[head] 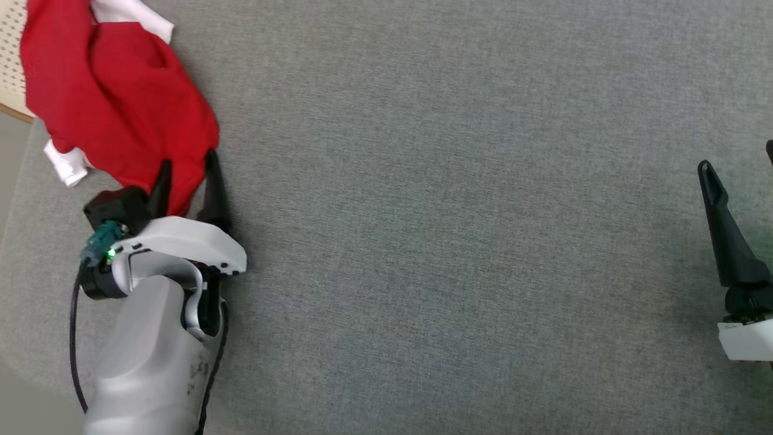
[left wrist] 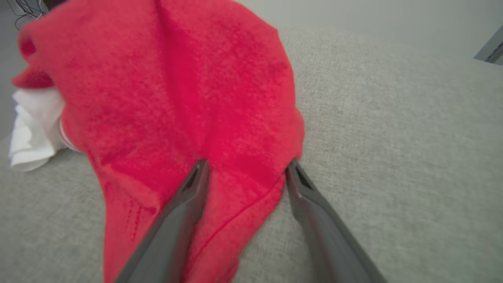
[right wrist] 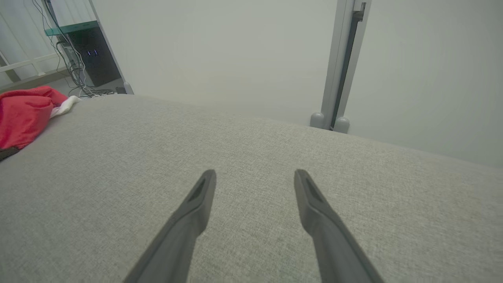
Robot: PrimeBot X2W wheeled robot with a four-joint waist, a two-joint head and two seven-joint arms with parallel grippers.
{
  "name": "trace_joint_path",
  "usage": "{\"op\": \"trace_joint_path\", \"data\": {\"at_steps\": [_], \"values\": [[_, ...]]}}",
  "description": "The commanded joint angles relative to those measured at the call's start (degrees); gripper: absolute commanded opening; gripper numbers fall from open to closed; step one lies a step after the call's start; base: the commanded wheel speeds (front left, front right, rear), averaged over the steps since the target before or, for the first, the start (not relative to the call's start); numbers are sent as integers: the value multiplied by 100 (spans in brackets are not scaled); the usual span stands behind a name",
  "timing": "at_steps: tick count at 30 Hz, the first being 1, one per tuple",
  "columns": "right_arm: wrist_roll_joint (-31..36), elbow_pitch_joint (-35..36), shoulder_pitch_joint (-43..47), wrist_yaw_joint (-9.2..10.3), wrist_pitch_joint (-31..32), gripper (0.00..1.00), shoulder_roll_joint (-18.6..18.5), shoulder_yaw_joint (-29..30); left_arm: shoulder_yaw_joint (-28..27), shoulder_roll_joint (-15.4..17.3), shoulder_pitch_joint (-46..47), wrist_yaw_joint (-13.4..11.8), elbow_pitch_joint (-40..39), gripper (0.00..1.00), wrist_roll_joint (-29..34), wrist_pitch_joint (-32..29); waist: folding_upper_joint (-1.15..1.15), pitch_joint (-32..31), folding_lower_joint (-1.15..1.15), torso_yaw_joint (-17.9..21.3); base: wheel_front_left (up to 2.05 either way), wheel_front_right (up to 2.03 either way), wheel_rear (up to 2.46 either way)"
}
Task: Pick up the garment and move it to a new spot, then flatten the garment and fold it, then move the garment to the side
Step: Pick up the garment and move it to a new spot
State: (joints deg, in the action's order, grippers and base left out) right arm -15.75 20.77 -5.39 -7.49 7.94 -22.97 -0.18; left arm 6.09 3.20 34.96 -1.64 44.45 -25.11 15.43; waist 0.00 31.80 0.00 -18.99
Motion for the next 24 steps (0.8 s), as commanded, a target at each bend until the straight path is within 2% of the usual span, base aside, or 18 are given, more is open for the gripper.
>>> {"op": "trace_joint_path", "data": {"at_steps": [1,5,13,19,24], "values": [[-28,-46,-92,0,-65,100,-2,19,-27,-58,-26,-20,132,0,40,-55,0,44,0,54,0,0,0],[-30,-178,-116,0,-172,100,56,-14,-212,-52,-177,-20,-258,0,332,-37,0,-72,0,70,0,0,0],[-72,-499,-97,0,-407,100,224,-109,-433,-18,-842,-92,-1858,0,981,-30,0,-557,0,139,0,0,0],[-80,-878,91,0,-604,100,495,-231,-208,-18,-1584,-128,-2985,0,1324,-30,0,-1273,0,261,0,0,0],[-50,-1148,298,0,-740,100,712,-376,-7,-16,-2278,-208,-3498,0,1508,-30,0,-1879,0,441,0,0,0]]}}
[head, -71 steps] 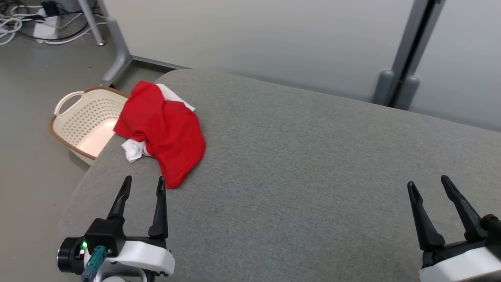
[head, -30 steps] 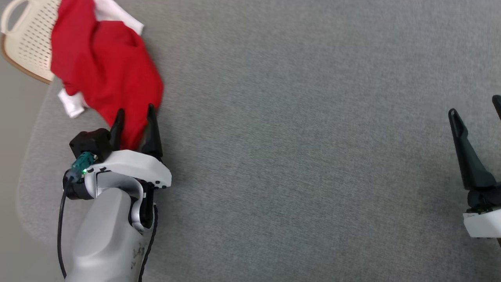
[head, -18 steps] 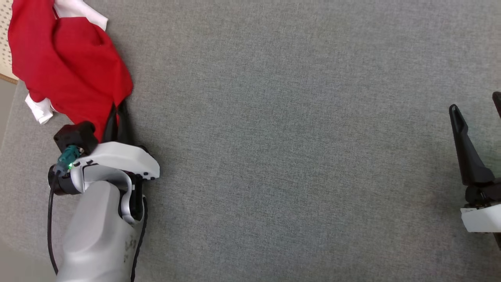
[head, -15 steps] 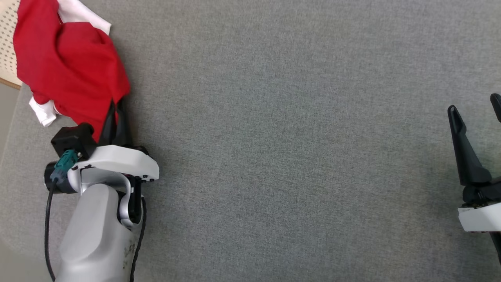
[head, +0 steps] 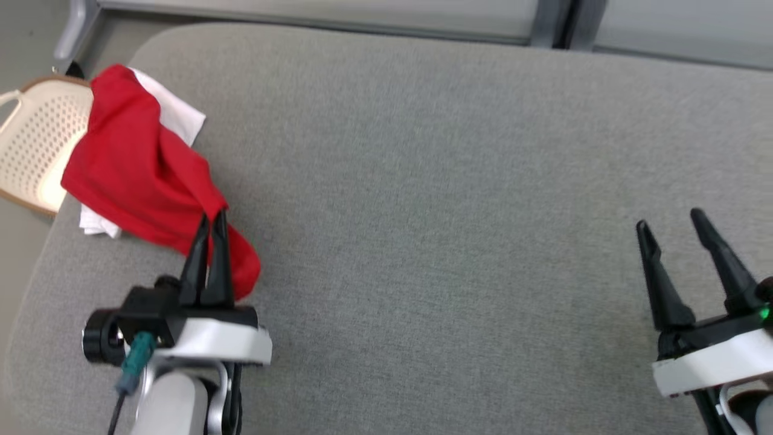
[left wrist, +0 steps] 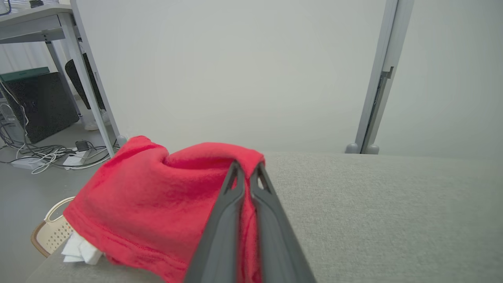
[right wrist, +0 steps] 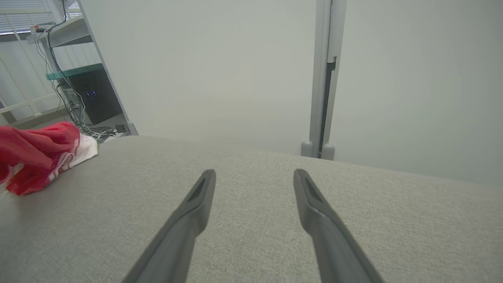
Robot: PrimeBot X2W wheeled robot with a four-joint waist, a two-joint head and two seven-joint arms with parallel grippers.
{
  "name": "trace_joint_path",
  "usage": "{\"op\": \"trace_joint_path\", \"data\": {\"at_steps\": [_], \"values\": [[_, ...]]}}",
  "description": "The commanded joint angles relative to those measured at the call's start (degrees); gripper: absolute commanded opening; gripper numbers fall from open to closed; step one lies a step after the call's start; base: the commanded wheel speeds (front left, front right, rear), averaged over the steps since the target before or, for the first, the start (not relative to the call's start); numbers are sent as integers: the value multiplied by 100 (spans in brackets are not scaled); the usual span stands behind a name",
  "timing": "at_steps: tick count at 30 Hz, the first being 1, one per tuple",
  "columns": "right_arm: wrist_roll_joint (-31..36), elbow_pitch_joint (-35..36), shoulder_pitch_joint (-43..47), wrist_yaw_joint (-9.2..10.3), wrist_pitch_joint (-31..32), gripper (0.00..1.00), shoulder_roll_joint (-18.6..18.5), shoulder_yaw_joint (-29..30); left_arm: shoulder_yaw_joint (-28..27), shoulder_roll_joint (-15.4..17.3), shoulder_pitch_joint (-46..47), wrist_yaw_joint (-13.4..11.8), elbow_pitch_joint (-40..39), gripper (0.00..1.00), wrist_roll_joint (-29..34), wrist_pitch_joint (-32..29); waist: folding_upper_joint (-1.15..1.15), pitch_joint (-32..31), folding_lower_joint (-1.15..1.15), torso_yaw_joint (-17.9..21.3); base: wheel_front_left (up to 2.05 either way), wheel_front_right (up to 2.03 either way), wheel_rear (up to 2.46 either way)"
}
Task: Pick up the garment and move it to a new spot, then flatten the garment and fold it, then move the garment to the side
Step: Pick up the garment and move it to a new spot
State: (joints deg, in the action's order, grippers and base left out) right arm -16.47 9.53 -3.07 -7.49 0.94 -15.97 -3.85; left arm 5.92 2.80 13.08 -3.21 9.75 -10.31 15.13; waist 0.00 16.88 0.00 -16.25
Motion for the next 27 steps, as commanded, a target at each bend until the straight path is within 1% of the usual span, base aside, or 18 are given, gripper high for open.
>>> {"op": "trace_joint_path", "data": {"at_steps": [1,7,12,15,17,20,24,27], "values": [[20,-75,106,0,-55,100,46,-40,32,26,-238,-58,-90,0,52,0,0,-508,0,216,0,0,0],[23,-195,323,0,-79,100,255,-108,192,72,-848,-117,-543,0,124,-199,0,-923,0,417,0,0,0],[-23,-209,424,0,-77,100,342,-104,321,131,-1059,-91,-846,0,169,-409,0,-1058,0,555,0,0,0],[-46,-208,423,0,-87,100,381,-132,430,118,-1110,-43,-955,0,153,-478,0,-1107,0,738,0,0,0],[-33,-193,382,0,-88,100,398,-140,530,116,-1059,14,-972,0,145,-488,0,-1098,0,920,0,0,0],[-42,-169,313,0,-87,100,420,-177,814,96,-827,180,-913,0,183,-540,0,-1010,0,1283,0,0,0],[-95,-142,195,0,-111,100,425,-207,1360,68,-412,415,-737,0,272,-635,0,-729,0,1874,0,0,0],[-142,-162,72,0,-172,100,436,-204,1727,50,51,517,-538,0,300,-692,0,-428,0,2349,0,0,0]]}}
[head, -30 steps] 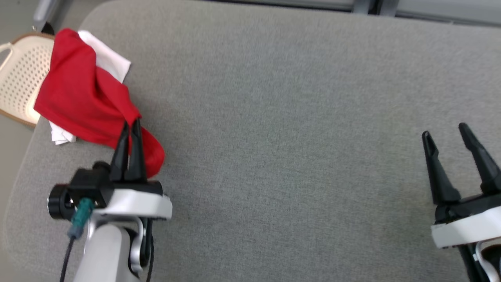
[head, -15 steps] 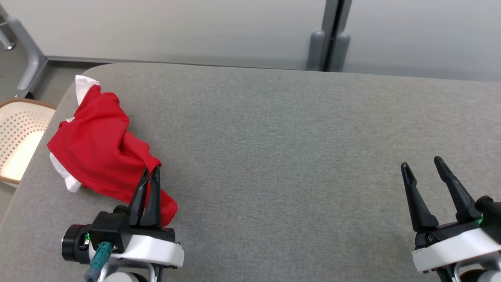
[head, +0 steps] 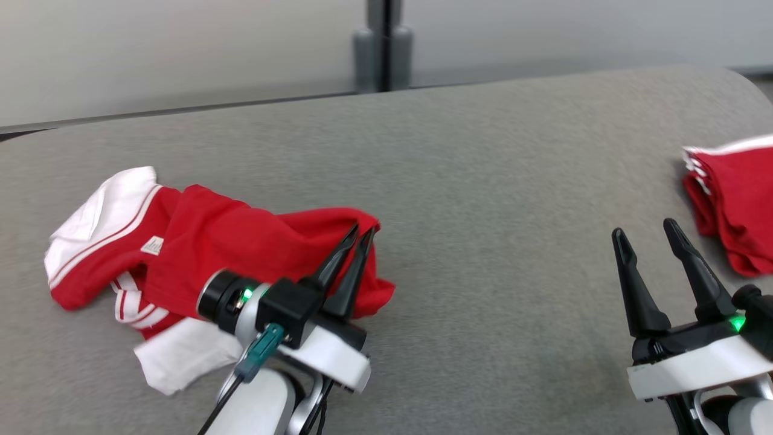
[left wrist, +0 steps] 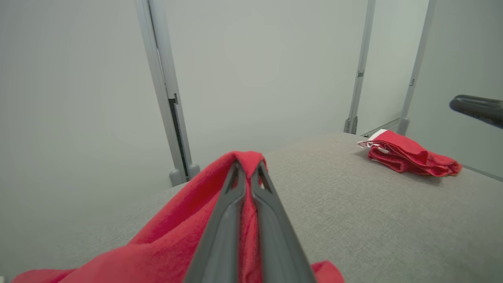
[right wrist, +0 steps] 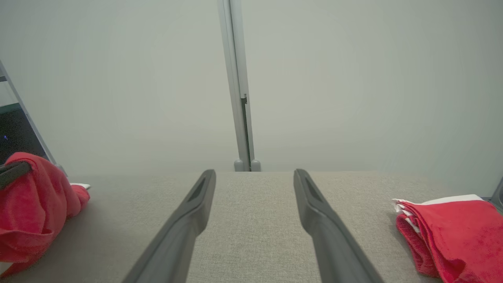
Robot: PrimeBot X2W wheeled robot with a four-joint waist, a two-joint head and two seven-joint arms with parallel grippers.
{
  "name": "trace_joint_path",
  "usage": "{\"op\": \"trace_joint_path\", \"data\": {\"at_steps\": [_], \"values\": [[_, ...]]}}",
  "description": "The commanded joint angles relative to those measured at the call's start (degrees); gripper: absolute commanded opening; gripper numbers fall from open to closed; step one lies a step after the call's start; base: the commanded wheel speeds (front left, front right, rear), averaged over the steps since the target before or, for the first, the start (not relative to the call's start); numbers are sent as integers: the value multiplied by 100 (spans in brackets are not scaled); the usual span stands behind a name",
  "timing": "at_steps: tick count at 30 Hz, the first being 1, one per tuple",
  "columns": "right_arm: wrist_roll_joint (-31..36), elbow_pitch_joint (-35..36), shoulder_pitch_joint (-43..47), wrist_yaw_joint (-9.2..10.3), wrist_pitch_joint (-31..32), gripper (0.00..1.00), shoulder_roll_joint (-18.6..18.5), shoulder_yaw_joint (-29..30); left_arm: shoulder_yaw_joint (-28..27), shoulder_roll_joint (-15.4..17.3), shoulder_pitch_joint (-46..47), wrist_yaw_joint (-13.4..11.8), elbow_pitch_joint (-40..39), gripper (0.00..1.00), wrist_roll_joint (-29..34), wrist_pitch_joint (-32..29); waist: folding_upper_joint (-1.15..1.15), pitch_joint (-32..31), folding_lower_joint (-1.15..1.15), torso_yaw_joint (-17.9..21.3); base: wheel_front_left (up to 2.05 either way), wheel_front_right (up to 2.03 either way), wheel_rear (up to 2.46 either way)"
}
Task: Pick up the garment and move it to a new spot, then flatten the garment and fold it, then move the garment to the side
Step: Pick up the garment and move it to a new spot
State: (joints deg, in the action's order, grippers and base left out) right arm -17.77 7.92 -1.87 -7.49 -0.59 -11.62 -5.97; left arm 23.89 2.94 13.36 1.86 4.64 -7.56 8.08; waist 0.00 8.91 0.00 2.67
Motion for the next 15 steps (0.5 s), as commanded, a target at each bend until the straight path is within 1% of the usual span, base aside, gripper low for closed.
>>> {"op": "trace_joint_path", "data": {"at_steps": [1,2,3,6,10,13,15], "values": [[-68,-51,-152,0,-92,100,24,-13,122,17,346,28,89,0,10,15,0,606,0,797,0,0,0],[-109,-88,-195,0,-138,100,44,-21,233,12,512,48,161,0,4,11,0,724,0,955,0,0,0],[-109,-88,-195,0,-138,100,44,-21,233,12,512,48,161,0,4,11,0,724,0,955,0,0,0],[-206,-240,-323,0,-300,100,110,-60,573,15,992,95,368,0,-57,11,0,1070,0,1397,0,0,0],[-338,-514,-483,0,-534,100,193,-145,1077,14,1543,75,608,0,-188,17,0,1453,0,1882,0,0,0],[-465,-704,-601,0,-713,100,269,-210,1392,20,1857,82,819,0,-268,-18,0,1709,0,2109,0,0,0],[-535,-839,-682,0,-830,100,301,-256,1535,21,2017,100,1054,0,-301,-44,0,1838,0,2192,0,0,0]]}}
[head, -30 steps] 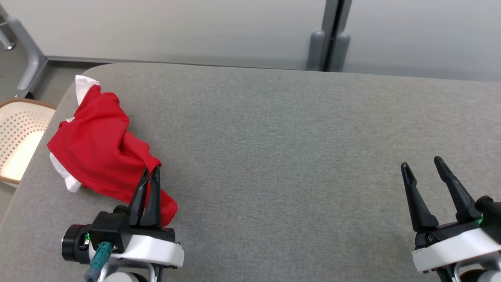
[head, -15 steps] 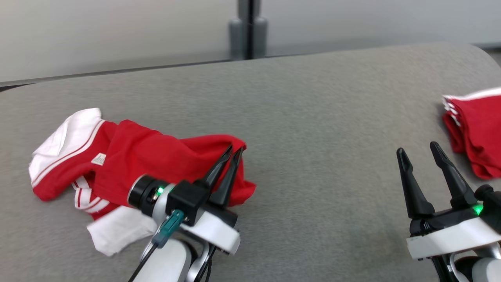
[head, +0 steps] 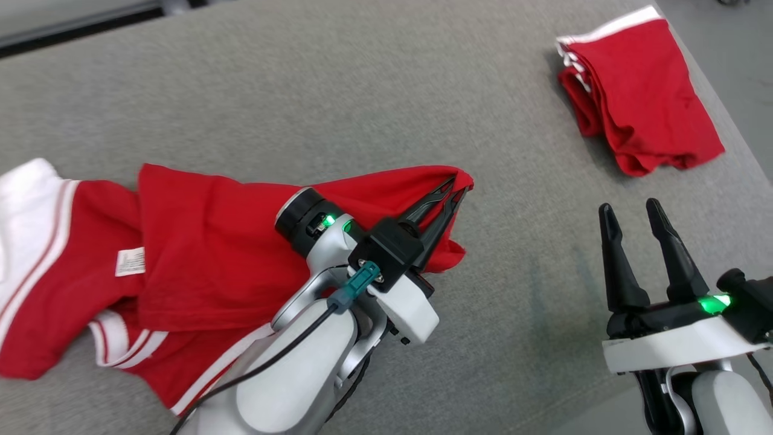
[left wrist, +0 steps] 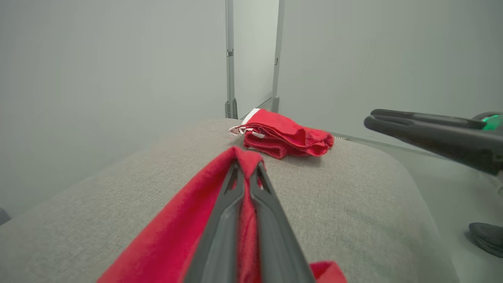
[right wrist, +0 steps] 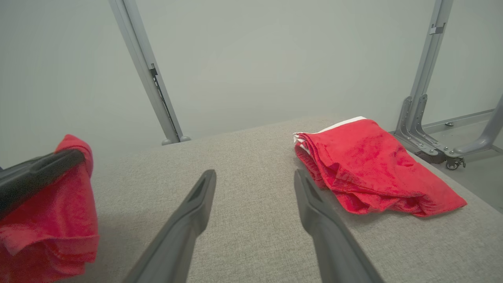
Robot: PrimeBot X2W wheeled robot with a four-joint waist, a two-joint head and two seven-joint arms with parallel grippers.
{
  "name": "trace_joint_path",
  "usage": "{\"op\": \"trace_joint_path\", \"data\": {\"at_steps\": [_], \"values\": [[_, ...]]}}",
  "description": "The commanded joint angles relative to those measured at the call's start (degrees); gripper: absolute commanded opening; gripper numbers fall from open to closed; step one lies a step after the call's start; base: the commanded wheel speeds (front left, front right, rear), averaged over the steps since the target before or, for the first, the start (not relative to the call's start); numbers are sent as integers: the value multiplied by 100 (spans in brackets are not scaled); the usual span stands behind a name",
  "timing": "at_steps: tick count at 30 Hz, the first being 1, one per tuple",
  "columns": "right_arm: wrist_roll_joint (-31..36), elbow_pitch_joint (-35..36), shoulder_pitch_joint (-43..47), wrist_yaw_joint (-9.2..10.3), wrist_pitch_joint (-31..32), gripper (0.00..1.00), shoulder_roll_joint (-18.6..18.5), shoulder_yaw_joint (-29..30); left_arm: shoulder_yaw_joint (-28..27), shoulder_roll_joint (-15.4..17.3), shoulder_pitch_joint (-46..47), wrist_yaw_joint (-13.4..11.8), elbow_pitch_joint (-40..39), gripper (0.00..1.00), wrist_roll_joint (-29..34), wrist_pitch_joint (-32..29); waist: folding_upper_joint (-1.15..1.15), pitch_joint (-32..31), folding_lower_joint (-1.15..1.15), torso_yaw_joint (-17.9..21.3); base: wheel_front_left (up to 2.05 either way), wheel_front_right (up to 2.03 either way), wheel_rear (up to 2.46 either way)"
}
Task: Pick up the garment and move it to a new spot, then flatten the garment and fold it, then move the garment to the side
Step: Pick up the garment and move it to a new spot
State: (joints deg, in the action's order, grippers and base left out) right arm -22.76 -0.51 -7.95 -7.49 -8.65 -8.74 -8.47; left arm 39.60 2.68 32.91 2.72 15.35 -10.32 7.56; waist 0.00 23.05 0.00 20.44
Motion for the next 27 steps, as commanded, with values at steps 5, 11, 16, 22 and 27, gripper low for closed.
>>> {"op": "trace_joint_path", "data": {"at_steps": [5,11,16,22,27], "values": [[-119,-251,-242,0,-241,100,28,-95,59,38,309,-137,535,0,-50,52,0,598,0,436,0,0,0],[-87,-454,-362,0,-359,100,-92,-110,91,36,410,-285,670,100,-169,420,0,448,0,123,0,0,0],[4,-454,-294,0,-302,100,-248,-13,-131,38,226,-549,478,100,-397,644,0,80,0,-366,0,0,0],[149,-258,-145,0,-61,100,-411,126,-768,256,-127,-942,142,100,-619,752,0,-378,0,-1002,0,0,0],[273,-46,30,0,177,100,-477,231,-1477,568,-671,-1197,-202,100,-798,764,0,-722,0,-1431,0,0,0]]}}
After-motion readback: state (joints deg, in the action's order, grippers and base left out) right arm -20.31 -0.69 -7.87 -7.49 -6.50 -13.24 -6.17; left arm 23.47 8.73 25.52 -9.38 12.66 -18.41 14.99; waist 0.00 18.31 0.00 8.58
